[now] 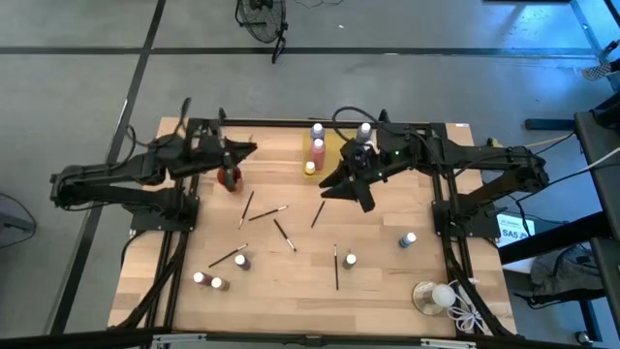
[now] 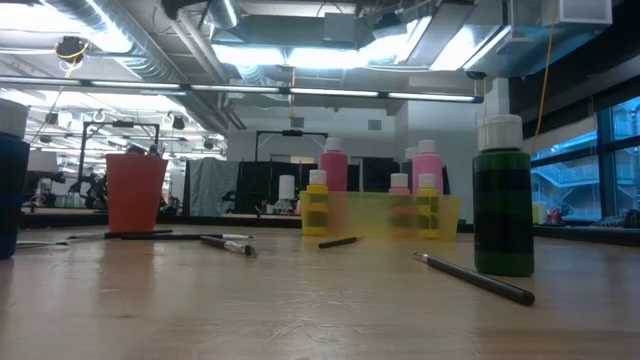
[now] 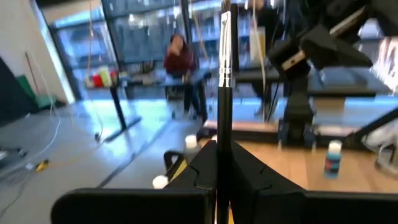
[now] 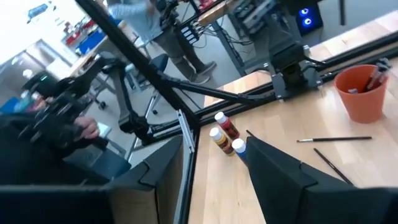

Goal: Pick & Place Paint Supplies
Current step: Put the silver paint brush into the orange cup

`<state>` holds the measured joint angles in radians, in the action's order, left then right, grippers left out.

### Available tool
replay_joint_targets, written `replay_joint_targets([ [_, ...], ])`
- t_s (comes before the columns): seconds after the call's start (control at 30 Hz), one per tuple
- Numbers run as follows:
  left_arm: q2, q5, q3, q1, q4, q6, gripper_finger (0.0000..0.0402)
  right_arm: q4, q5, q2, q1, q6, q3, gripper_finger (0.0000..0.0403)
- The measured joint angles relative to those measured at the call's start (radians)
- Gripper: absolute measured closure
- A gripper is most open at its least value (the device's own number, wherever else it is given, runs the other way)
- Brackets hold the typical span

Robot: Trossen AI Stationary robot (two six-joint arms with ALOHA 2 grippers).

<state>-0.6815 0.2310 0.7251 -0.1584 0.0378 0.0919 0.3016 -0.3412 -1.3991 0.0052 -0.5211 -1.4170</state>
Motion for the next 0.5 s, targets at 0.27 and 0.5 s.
replay_joint_targets([
  [0.27, 0.277, 0.139, -0.236, 0.000, -0.057, -0.036, 0.0391, 0.001, 0.005, 0.000, 0.056, 0.080, 0.000, 0.0226],
  [0.5, 0.479, 0.195, -0.399, 0.000, -0.066, -0.105, 0.0391, 0.006, 0.005, 0.000, 0.102, 0.139, 0.000, 0.0226],
])
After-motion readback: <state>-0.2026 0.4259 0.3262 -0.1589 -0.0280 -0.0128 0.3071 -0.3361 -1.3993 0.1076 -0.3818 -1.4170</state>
